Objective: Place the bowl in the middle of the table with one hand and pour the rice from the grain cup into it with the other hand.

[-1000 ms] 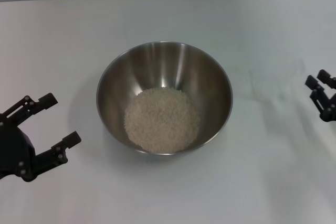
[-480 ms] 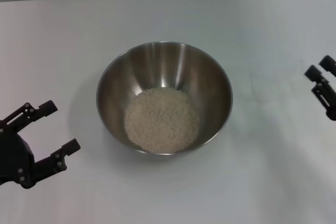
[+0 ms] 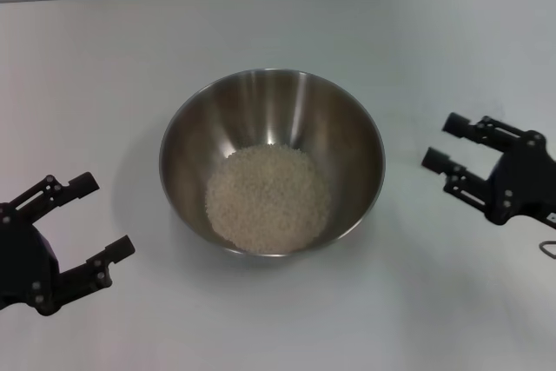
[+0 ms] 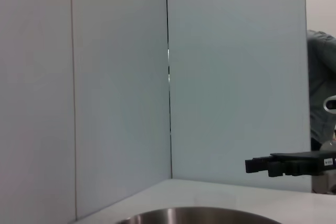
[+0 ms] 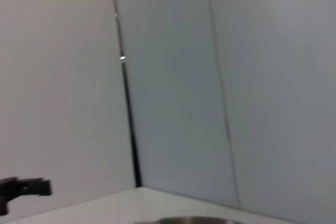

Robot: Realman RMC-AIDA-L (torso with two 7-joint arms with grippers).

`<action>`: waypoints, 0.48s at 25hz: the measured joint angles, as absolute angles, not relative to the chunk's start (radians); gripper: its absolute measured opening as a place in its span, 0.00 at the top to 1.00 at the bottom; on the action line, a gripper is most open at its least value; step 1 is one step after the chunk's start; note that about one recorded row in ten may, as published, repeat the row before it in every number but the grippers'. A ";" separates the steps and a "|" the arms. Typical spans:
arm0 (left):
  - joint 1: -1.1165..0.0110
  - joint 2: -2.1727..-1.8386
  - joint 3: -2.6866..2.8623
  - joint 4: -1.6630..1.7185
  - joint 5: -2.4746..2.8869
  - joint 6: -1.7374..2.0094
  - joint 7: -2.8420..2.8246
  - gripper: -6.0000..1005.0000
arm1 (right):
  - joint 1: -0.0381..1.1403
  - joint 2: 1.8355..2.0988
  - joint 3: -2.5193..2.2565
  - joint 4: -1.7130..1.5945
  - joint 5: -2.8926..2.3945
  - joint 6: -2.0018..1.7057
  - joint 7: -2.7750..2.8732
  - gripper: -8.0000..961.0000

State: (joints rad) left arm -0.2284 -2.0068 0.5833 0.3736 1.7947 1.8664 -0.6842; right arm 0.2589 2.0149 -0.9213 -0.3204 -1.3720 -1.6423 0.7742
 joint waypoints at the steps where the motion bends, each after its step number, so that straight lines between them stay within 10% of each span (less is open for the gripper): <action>1: -0.229 -2.005 0.586 0.376 1.795 1.863 -0.691 0.19 | 0.264 2.013 -0.921 -0.329 -1.387 -1.642 0.786 0.43; 12: -0.244 -1.988 0.589 0.473 1.821 1.843 -0.813 0.19 | 0.289 2.005 -0.912 -0.559 -1.569 -1.636 0.999 0.40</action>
State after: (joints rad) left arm -0.2436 -1.9884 0.5888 0.4727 1.8206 1.8426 -0.8129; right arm 0.2887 2.0051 -0.9118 -0.5587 -1.5688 -1.6360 0.9989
